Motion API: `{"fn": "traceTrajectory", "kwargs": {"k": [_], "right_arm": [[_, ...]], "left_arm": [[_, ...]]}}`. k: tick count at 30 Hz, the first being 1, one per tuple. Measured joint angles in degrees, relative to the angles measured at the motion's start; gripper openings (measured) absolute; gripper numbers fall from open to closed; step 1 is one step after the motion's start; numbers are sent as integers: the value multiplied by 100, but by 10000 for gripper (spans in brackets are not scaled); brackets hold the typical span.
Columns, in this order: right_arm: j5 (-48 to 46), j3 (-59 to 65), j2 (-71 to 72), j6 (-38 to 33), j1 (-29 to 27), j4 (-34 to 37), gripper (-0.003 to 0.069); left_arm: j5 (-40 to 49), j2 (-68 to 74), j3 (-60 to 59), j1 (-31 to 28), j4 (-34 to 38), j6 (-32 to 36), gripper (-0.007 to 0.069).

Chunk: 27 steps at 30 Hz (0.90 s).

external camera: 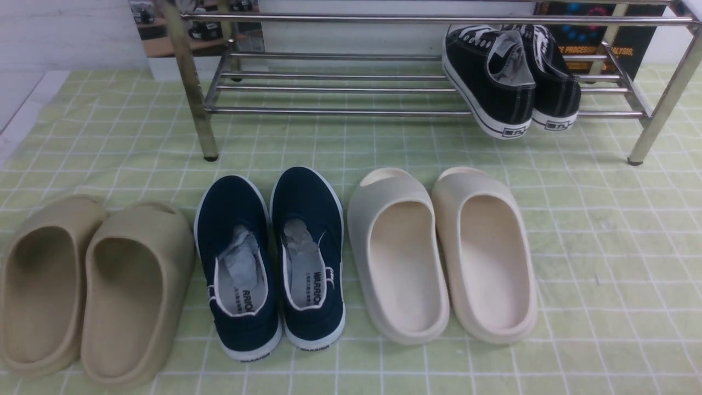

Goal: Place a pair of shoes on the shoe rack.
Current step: Use the left arm to grab the shoe closest to it

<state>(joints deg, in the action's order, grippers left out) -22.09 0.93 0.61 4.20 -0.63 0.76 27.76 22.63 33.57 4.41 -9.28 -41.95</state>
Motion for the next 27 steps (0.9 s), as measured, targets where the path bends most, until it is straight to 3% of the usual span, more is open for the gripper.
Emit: {"fn": "traceTrajectory", "kwargs": {"k": [5,6,7,8,10,14,15,17,19,21,24,27], "right_arm": [[0,0,0,0,0,0,5],[0,0,0,0,0,0,5],[0,0,0,0,0,0,5],[0,0,0,0,0,0,6],[0,0,0,0,0,0,8],[0,0,0,0,0,0,10],[0,0,0,0,0,0,11],[0,0,0,0,0,0,14],[0,0,0,0,0,0,15],[0,0,0,0,0,0,17],[0,0,0,0,0,0,20],[0,0,0,0,0,0,20]], "left_arm": [[528,1483,69,25,555,280,-13],[603,2030,177,99,1093,742,-13],[615,2098,196,115,1166,742,-13],[746,2650,388,288,1834,1453,-13],[957,3339,703,552,2395,2241,-13],[1176,4520,1353,1106,2627,2828,59],[1184,4571,1382,1132,2612,2829,66],[1189,5186,1749,1390,2239,2630,200],[1175,5338,1829,1426,2088,2461,244],[1019,5813,2003,1451,1461,1912,382],[840,6267,2046,1457,726,1067,448],[748,6726,2056,1457,169,308,431]]}}
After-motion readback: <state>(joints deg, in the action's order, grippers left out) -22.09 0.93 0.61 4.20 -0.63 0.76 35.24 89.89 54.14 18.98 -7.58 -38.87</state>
